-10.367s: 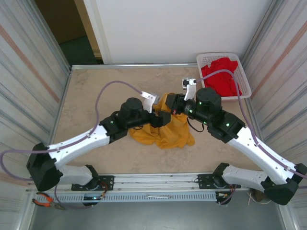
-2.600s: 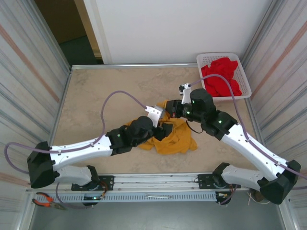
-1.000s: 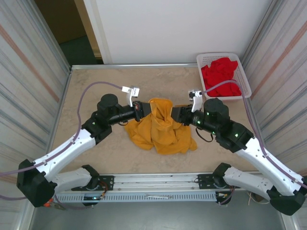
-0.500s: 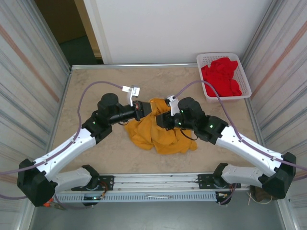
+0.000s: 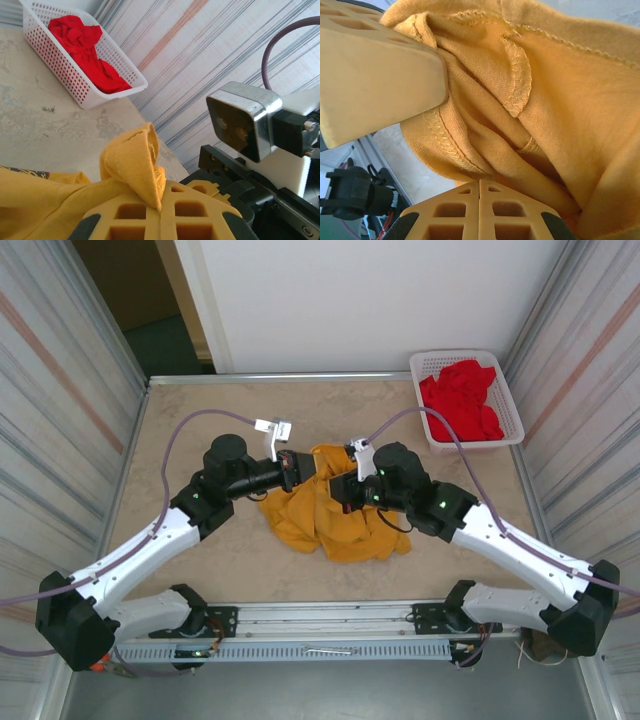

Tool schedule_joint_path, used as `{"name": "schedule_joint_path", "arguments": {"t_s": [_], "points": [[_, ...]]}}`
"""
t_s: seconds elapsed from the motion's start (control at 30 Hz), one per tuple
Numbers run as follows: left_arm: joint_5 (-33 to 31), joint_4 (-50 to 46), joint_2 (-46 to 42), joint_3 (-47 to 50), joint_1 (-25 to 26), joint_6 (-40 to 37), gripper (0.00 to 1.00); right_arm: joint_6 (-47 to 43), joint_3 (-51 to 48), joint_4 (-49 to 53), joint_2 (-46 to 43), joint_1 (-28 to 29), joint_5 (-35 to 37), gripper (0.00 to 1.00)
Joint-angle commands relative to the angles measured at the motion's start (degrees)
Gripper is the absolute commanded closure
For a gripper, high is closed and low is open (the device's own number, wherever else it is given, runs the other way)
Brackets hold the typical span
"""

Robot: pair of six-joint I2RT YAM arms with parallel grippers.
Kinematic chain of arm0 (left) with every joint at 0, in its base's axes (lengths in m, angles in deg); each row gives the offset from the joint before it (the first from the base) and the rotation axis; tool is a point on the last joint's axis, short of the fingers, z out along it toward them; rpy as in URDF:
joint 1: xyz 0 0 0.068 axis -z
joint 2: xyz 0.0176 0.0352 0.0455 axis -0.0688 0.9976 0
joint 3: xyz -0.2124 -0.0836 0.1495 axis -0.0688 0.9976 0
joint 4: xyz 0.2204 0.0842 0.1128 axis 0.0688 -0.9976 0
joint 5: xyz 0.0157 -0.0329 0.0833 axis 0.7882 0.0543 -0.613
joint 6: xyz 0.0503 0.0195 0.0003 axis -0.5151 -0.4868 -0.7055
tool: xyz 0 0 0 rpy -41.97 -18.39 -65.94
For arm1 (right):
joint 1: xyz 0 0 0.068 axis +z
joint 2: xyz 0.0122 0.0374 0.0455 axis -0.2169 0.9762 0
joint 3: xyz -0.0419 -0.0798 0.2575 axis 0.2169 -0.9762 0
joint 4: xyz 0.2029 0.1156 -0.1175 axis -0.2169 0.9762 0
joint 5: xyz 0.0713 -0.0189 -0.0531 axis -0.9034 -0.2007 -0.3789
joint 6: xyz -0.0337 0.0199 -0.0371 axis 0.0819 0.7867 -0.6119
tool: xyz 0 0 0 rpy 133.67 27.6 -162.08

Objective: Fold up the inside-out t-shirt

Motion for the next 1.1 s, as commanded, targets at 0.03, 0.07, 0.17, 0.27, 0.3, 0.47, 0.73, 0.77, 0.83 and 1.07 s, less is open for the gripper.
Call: {"name": "schedule_joint_path", "arguments": {"t_s": [0.03, 0.07, 0.17, 0.27, 0.3, 0.47, 0.73, 0.77, 0.83, 1.07], "points": [[-0.63, -0.06, -0.98, -2.14, -0.58, -0.03, 1.00, -0.39, 0.09, -1.30, -4.66, 0.21, 1.12, 1.00], [-0.82, -0.11, -1.05, -2.07, -0.58, -0.03, 1.00, -0.32, 0.38, -1.42, -5.10, 0.24, 0.99, 1.00], [-1.13, -0.12, -0.96, -2.13, -0.61, 0.03, 1.00, -0.23, 1.30, -1.24, -7.60, 0.11, 1.03, 1.00], [-1.17, -0.33, -0.78, -2.15, -0.61, -0.07, 1.00, -0.15, 2.03, -1.15, -8.88, -0.01, 0.79, 1.00], [-1.32, -0.46, -0.74, -2.19, -0.61, -0.11, 1.00, -0.01, 2.29, -1.30, -9.29, -0.01, 0.72, 1.00], [-1.49, -0.95, -0.31, -2.15, -0.75, -0.22, 1.00, 0.54, 3.87, -3.24, -10.58, -0.13, -0.21, 1.00], [-3.19, -4.36, -0.46, -3.62, -1.10, -1.65, 0.31, -0.50, 4.92, 0.85, -6.99, -1.56, 7.37, 1.00], [-4.17, -5.45, -0.95, -3.65, -1.30, -1.94, 0.24, -0.02, 4.68, 0.68, -6.67, -2.55, 7.02, 1.00], [-6.34, -8.04, -2.69, -3.00, -2.43, -2.81, 0.17, 0.97, 4.82, 0.18, -6.58, -4.71, 5.50, 1.00], [-16.71, -24.53, -6.98, 0.76, -7.86, -1.17, 0.10, 4.02, 1.93, 8.11, -5.75, -6.43, 8.80, 0.79]]}}
